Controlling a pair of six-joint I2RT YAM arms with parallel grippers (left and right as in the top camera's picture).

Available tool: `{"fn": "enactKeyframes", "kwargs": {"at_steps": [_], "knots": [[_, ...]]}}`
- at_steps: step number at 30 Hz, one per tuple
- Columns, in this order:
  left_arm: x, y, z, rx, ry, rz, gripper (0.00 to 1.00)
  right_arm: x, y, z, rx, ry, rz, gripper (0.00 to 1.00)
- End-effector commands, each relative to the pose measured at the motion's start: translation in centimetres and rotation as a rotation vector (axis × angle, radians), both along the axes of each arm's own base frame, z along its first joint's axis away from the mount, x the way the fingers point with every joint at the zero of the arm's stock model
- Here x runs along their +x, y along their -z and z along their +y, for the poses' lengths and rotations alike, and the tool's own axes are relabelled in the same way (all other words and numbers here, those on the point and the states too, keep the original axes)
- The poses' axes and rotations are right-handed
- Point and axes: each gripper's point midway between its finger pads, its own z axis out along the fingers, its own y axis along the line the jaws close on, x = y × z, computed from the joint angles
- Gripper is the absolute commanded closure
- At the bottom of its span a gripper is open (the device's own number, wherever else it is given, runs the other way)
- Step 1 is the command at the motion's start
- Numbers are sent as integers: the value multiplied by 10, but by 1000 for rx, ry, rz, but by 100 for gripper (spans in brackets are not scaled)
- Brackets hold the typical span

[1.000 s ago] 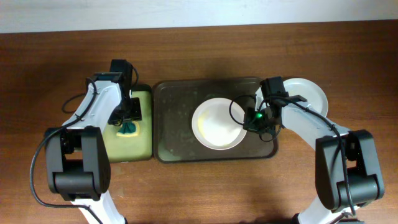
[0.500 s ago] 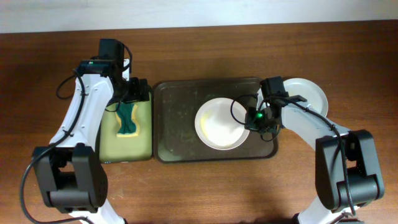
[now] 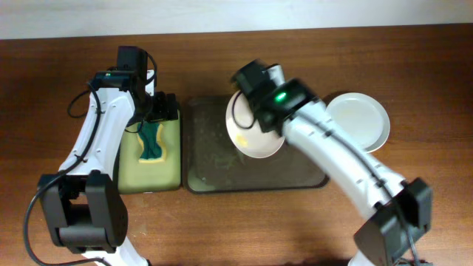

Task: Clean dirty plates on tray and stack at the side
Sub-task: 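Lift the bottom plate with the right gripper onto the right-side stack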

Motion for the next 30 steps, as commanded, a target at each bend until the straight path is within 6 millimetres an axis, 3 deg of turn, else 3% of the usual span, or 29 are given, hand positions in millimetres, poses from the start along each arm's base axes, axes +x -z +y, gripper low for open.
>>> {"fn": "enactKeyframes", "kwargs": {"at_steps": [1,3,6,8,12,13,14,16,17,18,20,22,23,25,26,29,30], "knots": [[4,-10,-1,-8,12,-28,0,-17,-78,30,-330,-59,-379,96],[4,-10,-1,-8,12,-28,0,-48,-91,75,-357,-176,-469,96],[4,-10,-1,-8,12,-28,0,-80,-121,104,-431,-239,-631,96],[4,-10,-1,-8,12,-28,1,-88,-127,110,-447,-249,-670,96],[4,-10,-1,-8,12,-28,0,-81,-126,104,-412,-210,-675,96],[4,-10,-1,-8,12,-28,0,-78,-122,102,-380,-193,-665,96],[4,-10,-1,-8,12,-28,0,-72,-105,102,-307,-194,-587,96],[4,-10,-1,-8,12,-28,0,-52,-26,92,9,-177,-151,96],[4,-10,-1,-8,12,-28,0,-41,1,79,197,-106,33,96],[4,-10,-1,-8,12,-28,0,-29,14,59,340,-32,157,96],[4,-10,-1,-8,12,-28,0,-11,23,12,489,108,264,96],[4,-10,-1,-8,12,-28,0,13,24,-61,643,283,292,96],[4,-10,-1,-8,12,-28,1,24,23,-117,716,424,265,96],[4,-10,-1,-8,12,-28,1,18,28,-218,760,676,197,96],[4,-10,-1,-8,12,-28,0,8,32,-259,773,782,172,96],[4,-10,-1,-8,12,-28,1,-13,53,-325,796,962,142,96],[4,-10,-1,-8,12,-28,0,-15,59,-329,797,974,145,96]]}}
